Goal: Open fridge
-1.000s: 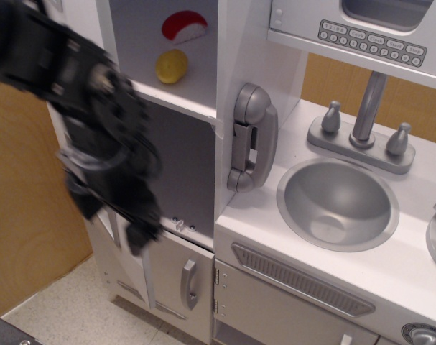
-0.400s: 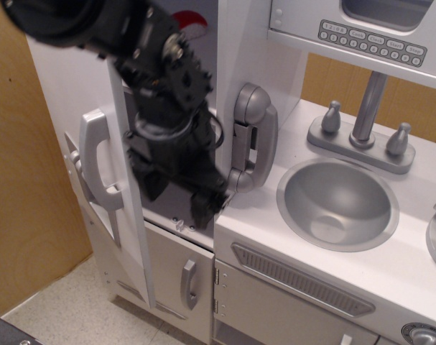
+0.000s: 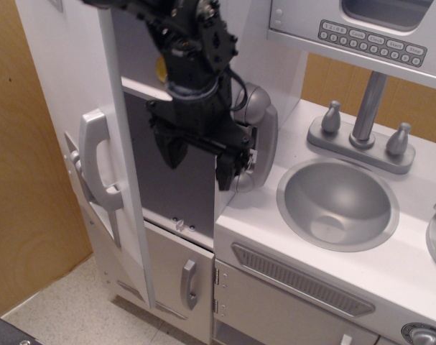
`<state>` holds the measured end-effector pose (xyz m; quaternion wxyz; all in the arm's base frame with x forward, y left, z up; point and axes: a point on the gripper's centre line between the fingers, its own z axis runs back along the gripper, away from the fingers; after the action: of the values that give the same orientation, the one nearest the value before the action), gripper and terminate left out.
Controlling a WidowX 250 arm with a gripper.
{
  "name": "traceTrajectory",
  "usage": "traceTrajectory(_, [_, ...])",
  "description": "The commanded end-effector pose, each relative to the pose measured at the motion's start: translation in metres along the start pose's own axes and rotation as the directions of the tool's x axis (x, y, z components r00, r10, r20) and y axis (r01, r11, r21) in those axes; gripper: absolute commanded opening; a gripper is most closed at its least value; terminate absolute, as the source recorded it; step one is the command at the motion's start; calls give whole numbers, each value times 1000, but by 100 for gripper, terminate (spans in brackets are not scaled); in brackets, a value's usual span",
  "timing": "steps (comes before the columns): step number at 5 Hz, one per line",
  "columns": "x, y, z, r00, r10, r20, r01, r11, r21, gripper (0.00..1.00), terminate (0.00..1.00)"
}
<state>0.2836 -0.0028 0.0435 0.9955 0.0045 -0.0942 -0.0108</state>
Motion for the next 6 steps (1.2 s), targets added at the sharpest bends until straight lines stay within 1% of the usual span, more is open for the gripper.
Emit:
traceTrajectory(1, [-7,34,10,999,27,-40,-24,996,81,100,0])
traceTrajectory(2, [-22,50,15,995,49,-82,-41,994,99,100,0])
traceTrajectory(3, [-37,70,18,993,62,-99,-50,992,120,100,0])
traceTrajectory(4, [-56,86,17,993,52,-102,-35,987,155,100,0])
traceTrajectory(5, [-75,103,15,995,26,-92,-9,984,178,100,0])
traceTrajectory(6, [-84,130,3,995,39,-91,-19,977,211,100,0])
